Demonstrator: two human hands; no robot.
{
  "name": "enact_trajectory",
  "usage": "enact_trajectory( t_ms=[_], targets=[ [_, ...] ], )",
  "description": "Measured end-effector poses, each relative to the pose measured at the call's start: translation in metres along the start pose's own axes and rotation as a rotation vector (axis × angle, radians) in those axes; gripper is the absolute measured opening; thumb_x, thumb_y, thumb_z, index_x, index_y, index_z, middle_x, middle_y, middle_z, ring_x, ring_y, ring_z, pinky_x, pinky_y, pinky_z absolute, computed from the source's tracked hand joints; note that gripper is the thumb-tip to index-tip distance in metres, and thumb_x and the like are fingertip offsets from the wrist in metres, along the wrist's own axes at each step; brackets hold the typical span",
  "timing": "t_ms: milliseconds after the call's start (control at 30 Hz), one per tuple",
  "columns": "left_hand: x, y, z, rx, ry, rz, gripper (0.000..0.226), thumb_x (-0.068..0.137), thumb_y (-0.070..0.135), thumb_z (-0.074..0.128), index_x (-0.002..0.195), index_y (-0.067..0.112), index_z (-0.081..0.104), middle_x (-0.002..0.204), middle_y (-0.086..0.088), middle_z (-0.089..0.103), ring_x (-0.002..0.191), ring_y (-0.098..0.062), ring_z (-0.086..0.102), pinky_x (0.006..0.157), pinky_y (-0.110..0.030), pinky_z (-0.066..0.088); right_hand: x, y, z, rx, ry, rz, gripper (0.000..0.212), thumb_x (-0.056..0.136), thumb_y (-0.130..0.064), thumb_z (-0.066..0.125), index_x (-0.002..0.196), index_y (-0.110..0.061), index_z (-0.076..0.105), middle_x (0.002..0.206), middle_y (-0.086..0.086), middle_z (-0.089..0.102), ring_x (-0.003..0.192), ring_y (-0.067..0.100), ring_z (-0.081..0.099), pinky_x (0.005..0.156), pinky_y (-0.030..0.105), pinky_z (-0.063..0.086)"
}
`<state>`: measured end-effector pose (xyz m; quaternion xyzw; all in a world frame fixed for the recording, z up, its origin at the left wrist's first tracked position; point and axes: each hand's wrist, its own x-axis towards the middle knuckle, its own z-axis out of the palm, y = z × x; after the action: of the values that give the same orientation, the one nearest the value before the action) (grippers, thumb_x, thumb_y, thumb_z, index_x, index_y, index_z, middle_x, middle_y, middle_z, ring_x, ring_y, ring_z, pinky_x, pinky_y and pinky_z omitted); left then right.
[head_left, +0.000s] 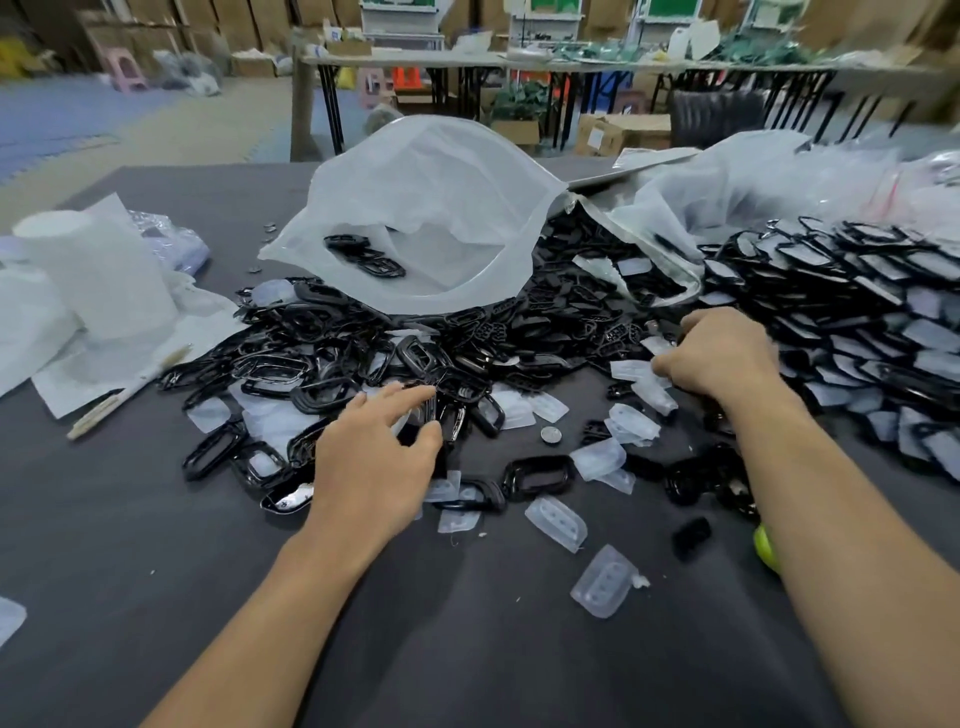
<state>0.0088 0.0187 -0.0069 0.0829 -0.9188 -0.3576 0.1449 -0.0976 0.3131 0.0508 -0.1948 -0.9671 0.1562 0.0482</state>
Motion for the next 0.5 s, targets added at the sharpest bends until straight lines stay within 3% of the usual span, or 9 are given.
enact_trajectory(
  t_ms=[100, 167, 267, 333, 367, 433, 500],
  targets=[
    [0.003, -0.003, 0.002, 0.117, -0.041, 0.087, 0.042, 0.095, 0.032, 0.068, 0.137, 0.032, 0.066, 0.154, 0.008, 0.053, 0.153, -0.013, 0.031, 0.127, -0.033, 0.012, -0.013, -0.013, 0.011, 0.078, 0.072, -0.126, 0.042, 0.078, -0.013, 0.072, 0.119, -0.025, 0.074, 0.119, 0.005, 0.075, 0.116, 0.029, 0.066, 0.103, 0.038, 0.051],
    [0.004, -0.004, 0.002, 0.145, -0.060, 0.113, 0.047, 0.097, 0.035, 0.066, 0.144, 0.028, 0.061, 0.158, 0.008, 0.049, 0.154, -0.011, 0.027, 0.127, -0.033, 0.008, -0.025, -0.031, 0.023, 0.195, 0.042, -0.192, 0.043, 0.078, -0.007, 0.069, 0.115, -0.029, 0.077, 0.113, 0.003, 0.077, 0.110, 0.026, 0.069, 0.105, 0.040, 0.052],
    [0.005, -0.008, 0.003, 0.228, -0.119, 0.149, 0.049, 0.100, 0.041, 0.060, 0.148, 0.031, 0.056, 0.159, 0.010, 0.046, 0.152, -0.010, 0.031, 0.128, -0.037, 0.005, -0.041, -0.062, 0.047, 0.289, -0.072, -0.297, 0.046, 0.081, -0.002, 0.063, 0.117, -0.029, 0.077, 0.121, 0.001, 0.076, 0.116, 0.023, 0.067, 0.108, 0.037, 0.051],
    [0.008, -0.011, 0.001, 0.212, -0.119, 0.154, 0.038, 0.100, 0.038, 0.062, 0.137, 0.034, 0.066, 0.153, 0.011, 0.054, 0.146, -0.008, 0.041, 0.129, -0.037, 0.004, -0.048, -0.076, 0.061, 0.301, -0.120, -0.339, 0.055, 0.082, 0.001, 0.059, 0.126, -0.029, 0.073, 0.126, 0.004, 0.073, 0.120, 0.025, 0.065, 0.108, 0.038, 0.051],
    [0.009, -0.012, 0.000, 0.173, -0.101, 0.141, 0.031, 0.098, 0.035, 0.066, 0.129, 0.034, 0.072, 0.146, 0.011, 0.060, 0.142, -0.010, 0.047, 0.130, -0.037, 0.008, -0.050, -0.081, 0.067, 0.301, -0.126, -0.350, 0.059, 0.082, 0.003, 0.058, 0.129, -0.029, 0.071, 0.127, 0.006, 0.071, 0.120, 0.027, 0.064, 0.107, 0.039, 0.051],
    [0.011, -0.015, -0.003, 0.090, -0.051, 0.101, 0.024, 0.094, 0.027, 0.073, 0.115, 0.035, 0.079, 0.129, 0.013, 0.072, 0.132, -0.018, 0.058, 0.123, -0.036, 0.030, -0.054, -0.086, 0.077, 0.286, -0.081, -0.382, 0.059, 0.083, 0.005, 0.058, 0.130, -0.028, 0.071, 0.123, 0.008, 0.071, 0.118, 0.030, 0.062, 0.104, 0.041, 0.051],
    [0.011, -0.016, -0.005, 0.045, -0.010, 0.081, 0.022, 0.090, 0.022, 0.076, 0.107, 0.035, 0.082, 0.115, 0.012, 0.078, 0.113, -0.015, 0.068, 0.098, -0.019, 0.046, -0.056, -0.087, 0.082, 0.271, -0.018, -0.417, 0.051, 0.084, 0.005, 0.060, 0.121, -0.027, 0.075, 0.120, 0.006, 0.072, 0.115, 0.030, 0.062, 0.103, 0.040, 0.050]
  ],
)
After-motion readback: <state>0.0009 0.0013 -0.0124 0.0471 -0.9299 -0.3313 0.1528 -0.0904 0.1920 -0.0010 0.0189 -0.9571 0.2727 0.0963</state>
